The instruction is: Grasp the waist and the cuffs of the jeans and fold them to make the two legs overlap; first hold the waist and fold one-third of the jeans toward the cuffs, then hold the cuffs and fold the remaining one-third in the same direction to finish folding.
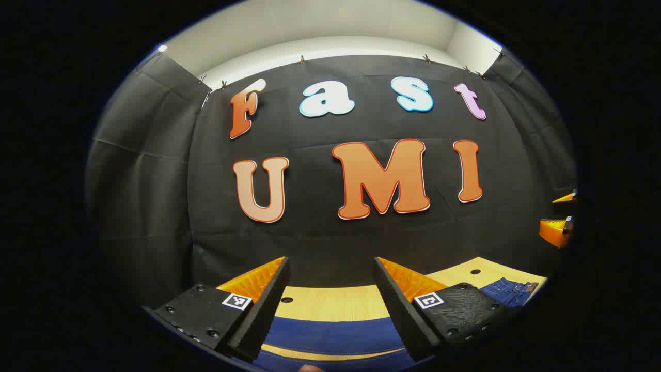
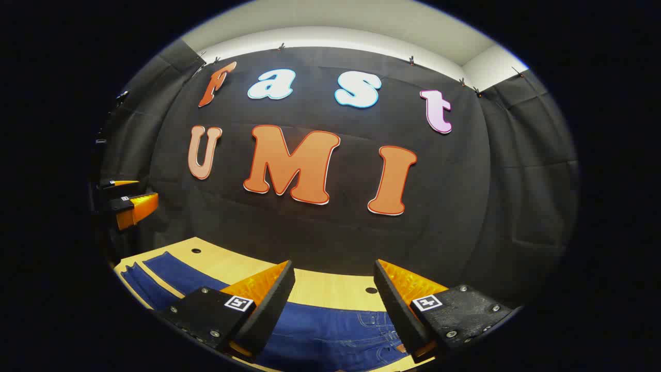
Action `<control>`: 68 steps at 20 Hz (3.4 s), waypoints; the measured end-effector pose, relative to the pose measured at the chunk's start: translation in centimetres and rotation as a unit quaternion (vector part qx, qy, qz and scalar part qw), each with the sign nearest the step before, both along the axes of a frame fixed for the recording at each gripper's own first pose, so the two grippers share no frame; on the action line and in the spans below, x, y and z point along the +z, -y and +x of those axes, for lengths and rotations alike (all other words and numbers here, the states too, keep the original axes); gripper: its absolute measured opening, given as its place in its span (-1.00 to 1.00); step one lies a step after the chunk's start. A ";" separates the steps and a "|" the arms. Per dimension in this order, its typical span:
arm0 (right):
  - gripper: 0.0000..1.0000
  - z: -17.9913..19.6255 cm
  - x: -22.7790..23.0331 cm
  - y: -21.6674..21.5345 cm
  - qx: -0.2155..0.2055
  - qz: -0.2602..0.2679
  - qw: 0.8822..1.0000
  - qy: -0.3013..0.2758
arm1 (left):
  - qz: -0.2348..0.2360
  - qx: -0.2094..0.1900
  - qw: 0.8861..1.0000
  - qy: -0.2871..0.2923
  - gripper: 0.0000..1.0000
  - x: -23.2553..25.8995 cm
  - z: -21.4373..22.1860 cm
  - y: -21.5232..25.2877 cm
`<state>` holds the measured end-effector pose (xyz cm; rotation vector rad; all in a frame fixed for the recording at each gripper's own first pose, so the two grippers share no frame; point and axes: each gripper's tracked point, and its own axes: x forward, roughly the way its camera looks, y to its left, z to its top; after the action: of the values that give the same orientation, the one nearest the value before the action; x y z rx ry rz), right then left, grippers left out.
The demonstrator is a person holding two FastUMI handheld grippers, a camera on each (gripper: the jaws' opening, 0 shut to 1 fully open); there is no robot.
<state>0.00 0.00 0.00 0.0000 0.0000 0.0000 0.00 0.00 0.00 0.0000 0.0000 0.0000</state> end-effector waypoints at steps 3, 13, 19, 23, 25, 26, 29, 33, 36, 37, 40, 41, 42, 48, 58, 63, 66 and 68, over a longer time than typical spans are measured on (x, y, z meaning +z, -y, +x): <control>0.86 0.0 0.8 0.2 -0.007 0.005 1.000 0.011 | 0.002 -0.007 1.000 0.003 0.98 -0.1 0.2 0.2; 0.92 1.0 0.6 -2.1 0.027 -0.001 1.000 0.013 | 0.002 -0.012 1.000 -0.004 0.96 -1.1 -0.1 1.5; 0.92 1.8 -0.4 -0.4 0.014 0.006 1.000 0.001 | 0.008 0.004 1.000 -0.009 1.00 -1.5 0.0 0.3; 0.92 2.0 -0.7 0.8 0.002 0.002 1.000 0.001 | 0.008 0.009 1.000 -0.014 0.96 -2.1 0.0 -0.3; 0.93 2.1 -1.2 0.9 0.004 0.009 1.000 -0.007 | 0.002 0.016 1.000 -0.027 0.96 -3.1 0.0 -1.0; 0.93 2.1 -1.4 1.1 0.001 0.009 1.000 -0.010 | -0.003 0.021 0.999 -0.035 1.00 -3.5 -0.1 -1.6; 0.93 2.3 -2.8 1.2 0.006 0.007 1.000 -0.028 | -0.019 0.029 0.997 -0.069 0.96 -5.6 0.0 -2.8; 0.93 2.5 -7.3 1.6 0.018 0.036 0.993 -0.109 | -0.048 0.047 0.989 -0.133 1.00 -9.2 -0.8 -5.2; 0.93 2.6 -9.7 3.2 0.014 0.074 0.986 -0.152 | -0.075 0.077 0.978 -0.181 0.97 -11.9 -1.7 -7.7; 0.93 2.6 -10.5 3.7 0.013 0.085 0.983 -0.163 | -0.085 0.090 0.973 -0.197 0.97 -12.9 -2.2 -8.6; 0.94 3.5 -12.5 4.9 0.017 0.107 0.975 -0.196 | -0.148 0.119 0.951 -0.245 0.99 -15.8 -3.9 -10.8; 0.94 3.2 -13.5 5.6 0.016 0.111 0.972 -0.208 | -0.174 0.132 0.939 -0.266 0.96 -17.2 -4.7 -11.3; 0.94 2.8 -14.3 6.4 0.015 0.118 0.968 -0.220 | -0.201 0.144 0.926 -0.285 0.95 -18.6 -5.3 -11.7; 0.92 1.3 -19.2 9.0 0.019 0.168 0.934 -0.314 | -0.307 0.213 0.845 -0.382 0.96 -24.8 -10.3 -15.7; 0.94 1.1 -23.8 8.0 -0.044 0.224 0.887 -0.402 | -0.466 0.255 0.690 -0.492 0.96 -34.3 -16.4 -20.9; 0.93 0.9 -25.6 7.2 -0.087 0.232 0.871 -0.425 | -0.502 0.265 0.640 -0.518 0.96 -39.4 -17.8 -23.5; 0.94 0.5 -25.7 6.1 -0.107 0.238 0.861 -0.437 | -0.515 0.260 0.617 -0.535 0.96 -40.8 -16.9 -24.6; 0.94 0.4 -25.5 5.0 -0.108 0.245 0.859 -0.436 | -0.522 0.241 0.623 -0.530 0.92 -40.8 -15.4 -24.9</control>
<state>0.40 -5.02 -25.46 0.5154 0.9160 -0.2270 -15.41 24.89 -40.83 -1.1987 1.2170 0.5544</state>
